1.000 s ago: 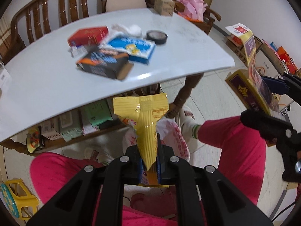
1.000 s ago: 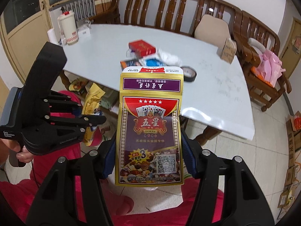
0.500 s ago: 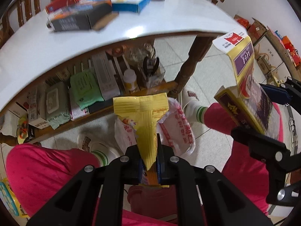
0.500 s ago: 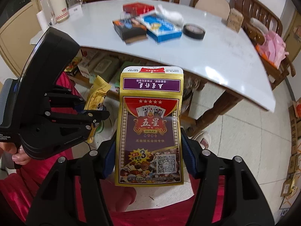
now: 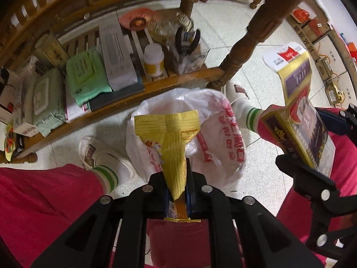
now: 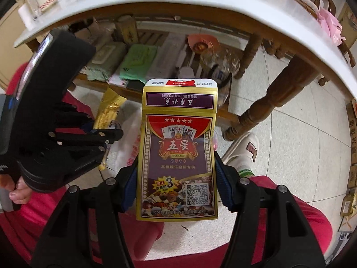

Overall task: Collect trash
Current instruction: 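Carry the yellow wrapper and card box down to the white plastic bag with both grippers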

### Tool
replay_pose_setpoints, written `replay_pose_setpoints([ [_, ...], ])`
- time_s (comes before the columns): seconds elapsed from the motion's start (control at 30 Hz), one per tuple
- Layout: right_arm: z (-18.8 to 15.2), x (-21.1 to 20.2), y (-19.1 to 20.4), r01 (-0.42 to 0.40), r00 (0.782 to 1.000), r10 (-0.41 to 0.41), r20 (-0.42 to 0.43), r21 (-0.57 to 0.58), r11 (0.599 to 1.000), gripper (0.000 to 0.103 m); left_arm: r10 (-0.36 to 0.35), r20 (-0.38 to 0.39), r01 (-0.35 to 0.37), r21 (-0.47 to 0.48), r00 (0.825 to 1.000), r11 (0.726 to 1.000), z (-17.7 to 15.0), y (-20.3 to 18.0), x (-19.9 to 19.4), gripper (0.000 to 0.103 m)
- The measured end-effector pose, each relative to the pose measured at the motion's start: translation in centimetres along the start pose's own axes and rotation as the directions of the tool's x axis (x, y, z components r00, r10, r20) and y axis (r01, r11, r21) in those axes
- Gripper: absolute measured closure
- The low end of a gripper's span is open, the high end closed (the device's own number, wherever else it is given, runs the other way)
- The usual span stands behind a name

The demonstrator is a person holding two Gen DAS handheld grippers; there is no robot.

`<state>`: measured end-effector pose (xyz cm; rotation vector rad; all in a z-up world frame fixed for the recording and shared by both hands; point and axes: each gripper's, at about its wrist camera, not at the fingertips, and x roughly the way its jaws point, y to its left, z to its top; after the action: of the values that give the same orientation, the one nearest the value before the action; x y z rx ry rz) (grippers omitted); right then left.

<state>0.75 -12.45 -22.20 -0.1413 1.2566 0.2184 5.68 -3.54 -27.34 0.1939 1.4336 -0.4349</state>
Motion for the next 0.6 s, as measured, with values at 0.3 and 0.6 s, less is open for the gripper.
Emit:
replay_pose_setpoints([
  [0.3,-0.5,6.4,-1.3,-0.046,0.992,0.058,-0.114,0.102,0.994,0.044,-0.028,-0.1,0.02,-0.079,0.995,0.997,1.6,1.7,5.2,0.092],
  [0.6,-0.9,11.0,-1.4,-0.059,0.976,0.083,-0.201,0.121,0.991,0.044,-0.068,-0.185,0.043,-0.139,0.98,0.989,2.7,3.0,9.4,0.092],
])
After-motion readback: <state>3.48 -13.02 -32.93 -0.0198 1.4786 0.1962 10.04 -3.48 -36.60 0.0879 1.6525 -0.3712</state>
